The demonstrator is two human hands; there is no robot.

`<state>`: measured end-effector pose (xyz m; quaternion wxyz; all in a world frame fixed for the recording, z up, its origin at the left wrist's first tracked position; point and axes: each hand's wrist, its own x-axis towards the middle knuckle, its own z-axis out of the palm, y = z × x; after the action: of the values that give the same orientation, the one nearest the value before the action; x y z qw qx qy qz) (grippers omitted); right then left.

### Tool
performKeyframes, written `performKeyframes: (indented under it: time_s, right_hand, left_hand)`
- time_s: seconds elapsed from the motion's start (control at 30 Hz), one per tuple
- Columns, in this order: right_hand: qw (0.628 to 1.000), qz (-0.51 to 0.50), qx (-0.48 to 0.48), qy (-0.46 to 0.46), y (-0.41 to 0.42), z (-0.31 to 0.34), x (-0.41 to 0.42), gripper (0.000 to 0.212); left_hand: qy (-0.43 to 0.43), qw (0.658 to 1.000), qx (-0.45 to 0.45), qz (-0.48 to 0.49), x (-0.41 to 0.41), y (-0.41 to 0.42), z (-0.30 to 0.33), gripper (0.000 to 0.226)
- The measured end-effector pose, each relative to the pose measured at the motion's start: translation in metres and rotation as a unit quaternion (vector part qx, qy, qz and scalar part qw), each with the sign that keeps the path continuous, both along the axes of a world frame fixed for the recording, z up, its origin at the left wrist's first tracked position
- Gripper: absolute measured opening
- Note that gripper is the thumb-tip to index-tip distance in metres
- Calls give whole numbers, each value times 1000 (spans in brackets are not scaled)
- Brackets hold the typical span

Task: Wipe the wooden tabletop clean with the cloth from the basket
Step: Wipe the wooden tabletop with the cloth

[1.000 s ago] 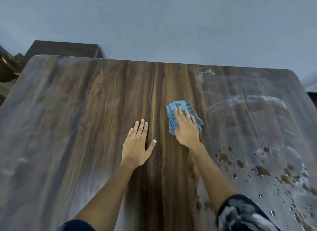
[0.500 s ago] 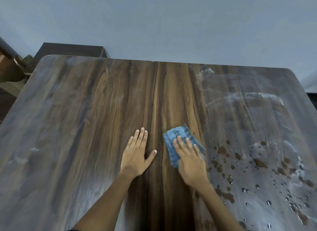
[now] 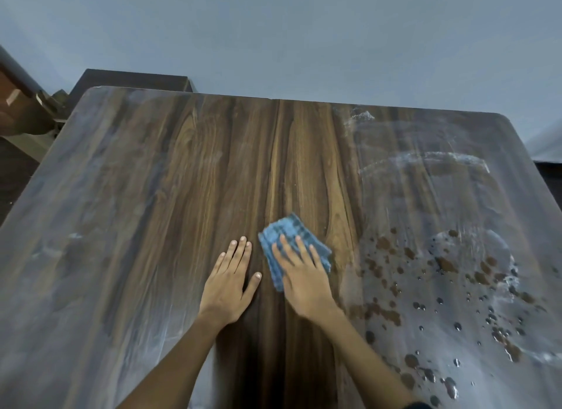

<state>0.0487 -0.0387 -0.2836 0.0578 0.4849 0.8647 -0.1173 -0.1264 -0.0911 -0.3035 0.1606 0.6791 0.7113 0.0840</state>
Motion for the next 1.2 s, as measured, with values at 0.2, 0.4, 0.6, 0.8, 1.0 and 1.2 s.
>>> performKeyframes:
  time_s: [0.2, 0.4, 0.6, 0.8, 1.0, 1.2]
  right_hand:
    - [1000, -18, -20, -9, -58, -2, 71, 63]
    - [989, -138, -30, -43, 26, 12, 67, 59]
    - [993, -78, -91, -13, 31, 18, 15, 61]
    - [997, 68, -28, 10, -51, 5, 36, 61]
    - [999, 37, -12, -10, -87, 1, 105, 63]
    - [992, -122, -34, -26, -33, 8, 98, 53]
  left_hand:
    - [-4, 1000, -16, 11, 5, -15, 7, 69]
    - [-9, 999, -25, 34, 11, -26, 8, 72]
    - [-6, 998, -18, 56, 20, -39, 7, 77]
    - [2, 998, 1, 62, 21, -47, 0, 75]
    - [-1, 998, 0, 58, 20, -55, 0, 75]
    - [5, 998, 6, 59, 20, -69, -2, 75]
